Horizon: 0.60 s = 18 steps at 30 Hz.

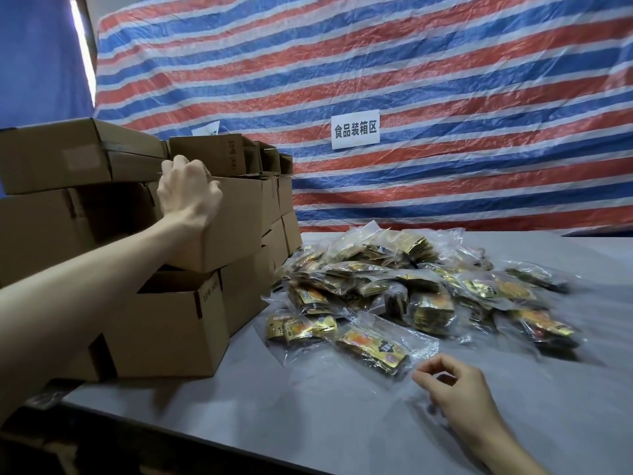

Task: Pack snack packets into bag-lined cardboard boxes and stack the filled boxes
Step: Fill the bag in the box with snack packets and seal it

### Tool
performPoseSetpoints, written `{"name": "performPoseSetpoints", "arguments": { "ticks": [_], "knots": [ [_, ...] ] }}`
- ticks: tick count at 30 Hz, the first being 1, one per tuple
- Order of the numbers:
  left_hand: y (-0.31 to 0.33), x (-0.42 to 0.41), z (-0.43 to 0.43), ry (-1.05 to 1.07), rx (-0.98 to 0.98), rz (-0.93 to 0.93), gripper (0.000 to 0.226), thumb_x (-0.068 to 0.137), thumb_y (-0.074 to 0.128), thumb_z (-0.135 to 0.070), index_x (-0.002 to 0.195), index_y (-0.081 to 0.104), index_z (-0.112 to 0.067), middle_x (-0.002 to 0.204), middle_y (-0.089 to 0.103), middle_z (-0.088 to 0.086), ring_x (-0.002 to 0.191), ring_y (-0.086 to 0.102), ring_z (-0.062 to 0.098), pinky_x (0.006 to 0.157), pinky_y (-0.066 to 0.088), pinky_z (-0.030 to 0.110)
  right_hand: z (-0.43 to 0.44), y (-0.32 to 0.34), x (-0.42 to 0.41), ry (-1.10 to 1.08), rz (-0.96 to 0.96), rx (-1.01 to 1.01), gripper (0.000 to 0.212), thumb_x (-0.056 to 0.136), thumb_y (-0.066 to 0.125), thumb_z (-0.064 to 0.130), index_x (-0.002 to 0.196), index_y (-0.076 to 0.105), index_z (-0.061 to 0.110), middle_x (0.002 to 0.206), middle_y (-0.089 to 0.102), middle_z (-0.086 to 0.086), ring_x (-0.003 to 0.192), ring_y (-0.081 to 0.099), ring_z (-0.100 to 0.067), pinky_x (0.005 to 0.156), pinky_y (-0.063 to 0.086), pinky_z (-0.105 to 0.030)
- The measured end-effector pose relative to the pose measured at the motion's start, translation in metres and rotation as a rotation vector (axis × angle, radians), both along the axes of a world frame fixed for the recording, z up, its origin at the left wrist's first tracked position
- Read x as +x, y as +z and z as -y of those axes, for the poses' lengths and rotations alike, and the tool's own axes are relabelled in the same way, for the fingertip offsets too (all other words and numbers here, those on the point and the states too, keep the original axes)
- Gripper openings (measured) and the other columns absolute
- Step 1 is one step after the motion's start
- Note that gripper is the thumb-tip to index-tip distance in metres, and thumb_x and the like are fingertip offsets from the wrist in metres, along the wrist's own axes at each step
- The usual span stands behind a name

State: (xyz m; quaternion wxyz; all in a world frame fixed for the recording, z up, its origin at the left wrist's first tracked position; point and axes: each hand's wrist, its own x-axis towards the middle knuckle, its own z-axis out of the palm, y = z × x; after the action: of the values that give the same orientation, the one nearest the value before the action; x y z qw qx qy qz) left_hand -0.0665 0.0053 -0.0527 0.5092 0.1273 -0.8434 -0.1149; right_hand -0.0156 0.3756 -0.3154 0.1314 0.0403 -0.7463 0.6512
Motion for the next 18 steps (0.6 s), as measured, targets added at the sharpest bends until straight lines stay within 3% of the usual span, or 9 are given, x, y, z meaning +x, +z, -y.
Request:
{"name": "performPoseSetpoints", "arguments": {
  "ticks": [9, 15, 16, 18],
  "knots": [
    [0.010, 0.048, -0.024, -0.127, -0.005, -0.214, 0.019, 0.094, 0.065, -0.027, 0.099, 0.067, -0.009, 0.119, 0.060, 0.014, 0.123, 0.047, 0.031, 0.097, 0.043, 0.047, -0.002, -0.002, -0.003, 0.021, -0.022, -0.002, 0.020, 0.084, 0.076, -0.002, 0.068, 0.070, 0.009, 0.052, 0.059, -0.003, 0.043, 0.051, -0.016, 0.039, 0.041, -0.025],
    [-0.012, 0.094, -0.044, -0.350, -0.111, -0.251, 0.022, 0.095, 0.068, -0.028, 0.102, 0.067, -0.007, 0.118, 0.059, 0.014, 0.116, 0.049, 0.026, 0.088, 0.039, 0.034, 0.000, 0.004, 0.003, 0.031, -0.121, -0.067, 0.009, 0.087, 0.077, 0.010, 0.081, 0.070, 0.008, 0.060, 0.065, 0.004, 0.052, 0.054, -0.009, 0.041, 0.041, -0.021],
    [-0.018, 0.101, -0.048, -0.397, -0.122, -0.237, 0.021, 0.095, 0.069, -0.026, 0.102, 0.067, -0.006, 0.115, 0.059, 0.016, 0.112, 0.049, 0.025, 0.087, 0.040, 0.033, 0.001, 0.007, 0.006, 0.030, -0.134, -0.103, 0.012, 0.084, 0.079, 0.016, 0.086, 0.070, 0.008, 0.066, 0.068, 0.003, 0.055, 0.057, -0.011, 0.043, 0.044, -0.024],
    [-0.032, 0.113, -0.059, -0.485, -0.133, -0.194, 0.019, 0.093, 0.072, -0.019, 0.100, 0.067, -0.003, 0.108, 0.058, 0.018, 0.105, 0.050, 0.027, 0.086, 0.044, 0.038, 0.000, 0.011, 0.008, 0.060, -0.134, -0.152, 0.038, 0.072, 0.083, 0.027, 0.102, 0.068, 0.010, 0.085, 0.072, -0.001, 0.068, 0.066, -0.016, 0.055, 0.054, -0.029]
  ]
}}
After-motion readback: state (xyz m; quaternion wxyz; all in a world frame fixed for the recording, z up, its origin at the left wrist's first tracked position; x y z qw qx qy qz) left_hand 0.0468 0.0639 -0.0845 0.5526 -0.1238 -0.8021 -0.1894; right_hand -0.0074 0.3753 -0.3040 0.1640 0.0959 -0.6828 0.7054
